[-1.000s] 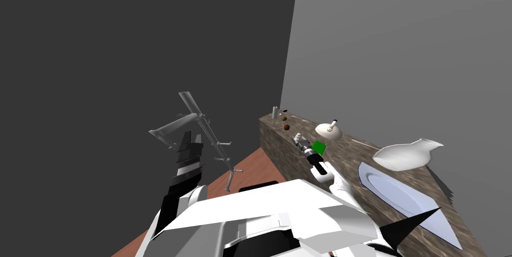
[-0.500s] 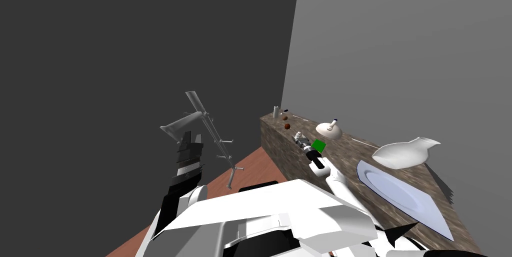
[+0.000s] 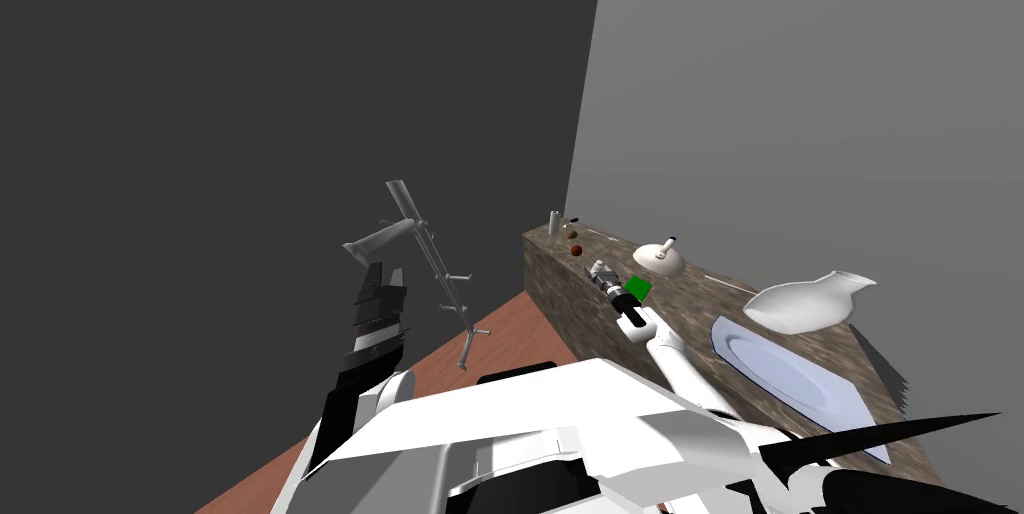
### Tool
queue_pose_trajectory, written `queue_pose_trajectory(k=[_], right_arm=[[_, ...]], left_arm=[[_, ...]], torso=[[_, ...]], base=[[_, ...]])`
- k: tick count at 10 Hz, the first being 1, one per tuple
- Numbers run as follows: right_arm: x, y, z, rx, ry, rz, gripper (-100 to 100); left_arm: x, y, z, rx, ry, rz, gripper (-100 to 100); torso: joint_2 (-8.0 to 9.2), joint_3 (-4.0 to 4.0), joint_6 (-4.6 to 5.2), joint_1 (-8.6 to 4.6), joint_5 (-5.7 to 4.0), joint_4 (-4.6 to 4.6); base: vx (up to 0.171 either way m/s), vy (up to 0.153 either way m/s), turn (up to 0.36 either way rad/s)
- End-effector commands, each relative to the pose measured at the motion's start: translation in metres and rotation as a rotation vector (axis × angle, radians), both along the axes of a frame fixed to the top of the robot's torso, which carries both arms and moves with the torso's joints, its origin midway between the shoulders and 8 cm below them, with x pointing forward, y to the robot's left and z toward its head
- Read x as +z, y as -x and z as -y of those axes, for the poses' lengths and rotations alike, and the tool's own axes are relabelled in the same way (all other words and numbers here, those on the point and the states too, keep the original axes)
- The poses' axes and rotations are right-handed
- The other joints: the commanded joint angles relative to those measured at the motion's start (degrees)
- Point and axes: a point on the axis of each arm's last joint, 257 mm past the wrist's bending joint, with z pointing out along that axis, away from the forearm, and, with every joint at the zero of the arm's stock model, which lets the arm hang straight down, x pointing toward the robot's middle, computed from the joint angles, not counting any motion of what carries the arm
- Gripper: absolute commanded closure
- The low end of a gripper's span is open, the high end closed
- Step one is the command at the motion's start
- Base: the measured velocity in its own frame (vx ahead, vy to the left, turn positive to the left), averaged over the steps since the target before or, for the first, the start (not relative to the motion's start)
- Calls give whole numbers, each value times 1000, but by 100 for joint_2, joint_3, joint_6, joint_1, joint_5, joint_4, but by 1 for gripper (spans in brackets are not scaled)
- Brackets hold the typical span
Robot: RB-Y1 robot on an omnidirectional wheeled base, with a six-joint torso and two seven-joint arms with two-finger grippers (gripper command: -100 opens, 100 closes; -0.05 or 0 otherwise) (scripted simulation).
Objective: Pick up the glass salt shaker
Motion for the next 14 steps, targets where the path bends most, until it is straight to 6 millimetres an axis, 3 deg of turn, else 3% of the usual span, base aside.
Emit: queue_pose_trajectory(k=[1,2,3,4,5,6,8,9,10,14], right_arm=[[-6,-2,7,-13,-5,-15,-100],[10,-16,16,-16,6,12,-100],[0,-14,19,-25,-3,-7,-100],[15,-27,28,-33,5,17,-100],[2,-24,32,-45,-6,-9,-100],[22,-37,40,-50,6,24,-100],[8,-33,44,-63,-7,-4,-100],[11,-34,43,-60,-4,2,-100],[11,-34,43,-60,-5,1,100],[11,-35,43,-60,-5,2,100]], left_arm=[[0,0,0,0,0,0,0],[0,0,0,0,0,0,0],[0,0,0,0,0,0,0],[0,0,0,0,0,0,0],[0,0,0,0,0,0,0],[0,0,0,0,0,0,0],[0,0,0,0,0,0,0],[0,0,0,0,0,0,0],[0,0,0,0,0,0,0],[0,0,0,0,0,0,0]], torso=[[0,0,0,0,0,0],[1,1,3,1,0,0],[7,4,1,2,1,1],[7,4,3,1,0,1],[9,5,1,2,1,2],[6,4,4,1,0,1],[4,3,4,2,0,1],[-6,-3,5,-6,-1,-2],[-12,-7,4,-9,-2,-3],[-19,-11,4,-9,-3,-6]], base=[[-53,28,47],[-77,33,67],[-71,29,33],[-78,32,65],[-61,28,37],[-72,45,61],[-37,19,12],[0,0,0],[0,0,0],[0,0,0]])
